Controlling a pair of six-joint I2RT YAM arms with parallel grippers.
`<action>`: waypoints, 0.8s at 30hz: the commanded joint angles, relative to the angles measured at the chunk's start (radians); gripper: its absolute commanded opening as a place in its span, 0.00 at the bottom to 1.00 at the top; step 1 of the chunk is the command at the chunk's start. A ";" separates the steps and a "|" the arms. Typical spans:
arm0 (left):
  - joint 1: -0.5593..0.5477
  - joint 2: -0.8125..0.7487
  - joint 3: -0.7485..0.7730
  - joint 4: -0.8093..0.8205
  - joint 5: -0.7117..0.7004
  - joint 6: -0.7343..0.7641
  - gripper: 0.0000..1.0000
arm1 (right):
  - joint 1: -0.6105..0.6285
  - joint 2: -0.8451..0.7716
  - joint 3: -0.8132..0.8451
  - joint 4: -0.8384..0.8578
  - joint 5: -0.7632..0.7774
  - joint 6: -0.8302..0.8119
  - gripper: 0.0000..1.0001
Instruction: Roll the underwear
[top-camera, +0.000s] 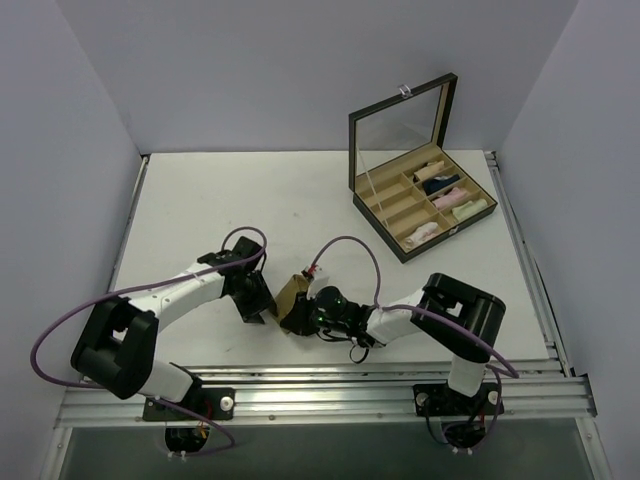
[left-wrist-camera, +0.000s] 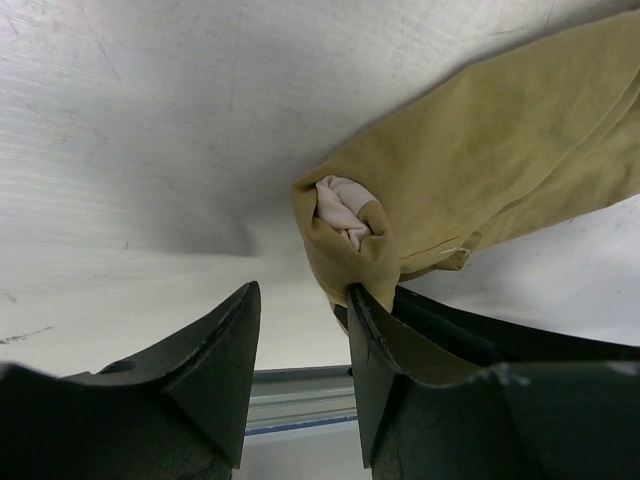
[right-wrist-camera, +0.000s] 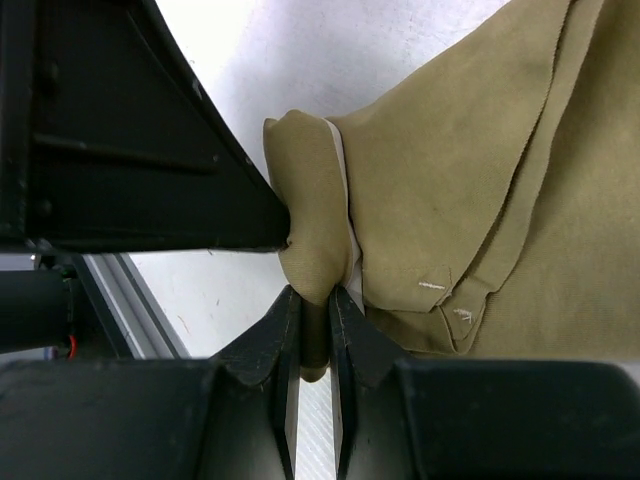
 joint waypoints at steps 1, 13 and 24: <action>-0.006 -0.043 -0.050 0.127 0.052 -0.012 0.48 | -0.011 0.085 -0.050 -0.238 -0.030 -0.008 0.00; 0.003 -0.094 -0.068 0.177 0.043 -0.019 0.49 | -0.032 0.133 0.016 -0.302 -0.078 -0.014 0.00; 0.048 -0.077 -0.096 0.183 0.028 0.000 0.50 | -0.049 0.160 0.045 -0.316 -0.107 -0.003 0.00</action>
